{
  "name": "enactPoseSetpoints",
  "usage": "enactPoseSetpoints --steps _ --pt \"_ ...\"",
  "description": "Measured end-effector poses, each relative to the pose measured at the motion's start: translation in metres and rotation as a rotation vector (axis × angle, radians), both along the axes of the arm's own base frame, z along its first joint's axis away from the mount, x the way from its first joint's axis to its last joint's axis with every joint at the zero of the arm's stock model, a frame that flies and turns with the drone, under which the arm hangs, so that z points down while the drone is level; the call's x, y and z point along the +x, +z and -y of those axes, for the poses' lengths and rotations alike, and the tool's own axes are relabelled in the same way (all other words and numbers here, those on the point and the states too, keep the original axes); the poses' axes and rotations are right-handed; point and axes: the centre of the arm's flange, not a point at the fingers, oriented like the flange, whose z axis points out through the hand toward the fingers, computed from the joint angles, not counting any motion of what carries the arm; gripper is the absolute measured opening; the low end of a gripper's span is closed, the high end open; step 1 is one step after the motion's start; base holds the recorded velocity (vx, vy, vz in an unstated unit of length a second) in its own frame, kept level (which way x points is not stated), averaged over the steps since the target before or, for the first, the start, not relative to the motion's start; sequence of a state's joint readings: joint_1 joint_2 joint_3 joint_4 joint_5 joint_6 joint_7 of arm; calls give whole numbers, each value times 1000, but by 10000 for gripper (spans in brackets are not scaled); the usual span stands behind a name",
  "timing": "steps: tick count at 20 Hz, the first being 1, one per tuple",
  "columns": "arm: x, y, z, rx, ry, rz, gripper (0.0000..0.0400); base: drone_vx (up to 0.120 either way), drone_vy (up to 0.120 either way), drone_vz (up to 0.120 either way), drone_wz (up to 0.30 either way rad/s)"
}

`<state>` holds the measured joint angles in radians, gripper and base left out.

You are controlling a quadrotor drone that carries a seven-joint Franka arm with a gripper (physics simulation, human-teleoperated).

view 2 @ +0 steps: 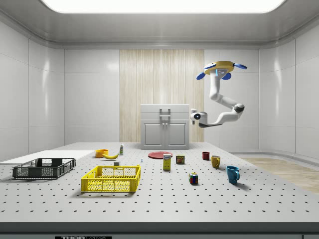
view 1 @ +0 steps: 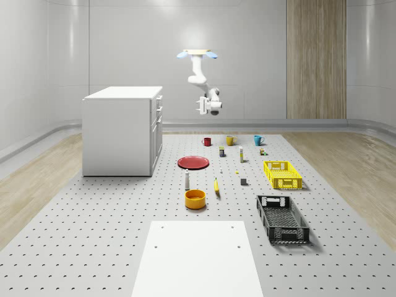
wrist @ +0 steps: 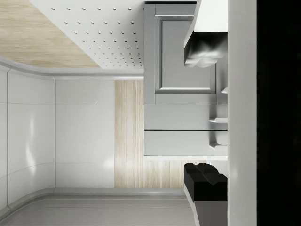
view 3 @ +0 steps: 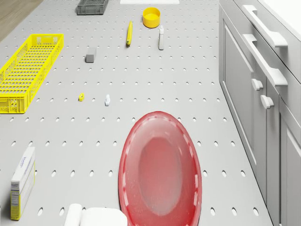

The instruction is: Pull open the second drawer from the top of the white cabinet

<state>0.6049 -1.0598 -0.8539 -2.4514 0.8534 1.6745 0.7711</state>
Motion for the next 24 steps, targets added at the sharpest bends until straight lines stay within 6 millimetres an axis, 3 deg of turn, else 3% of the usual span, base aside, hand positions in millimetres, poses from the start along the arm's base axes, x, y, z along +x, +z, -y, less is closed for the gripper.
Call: enactPoseSetpoints --steps 9,24 --pt "0 0 0 0 0 0 300 120 -120 0 0" --pt "0 0 0 0 0 0 300 120 -3 0 0"
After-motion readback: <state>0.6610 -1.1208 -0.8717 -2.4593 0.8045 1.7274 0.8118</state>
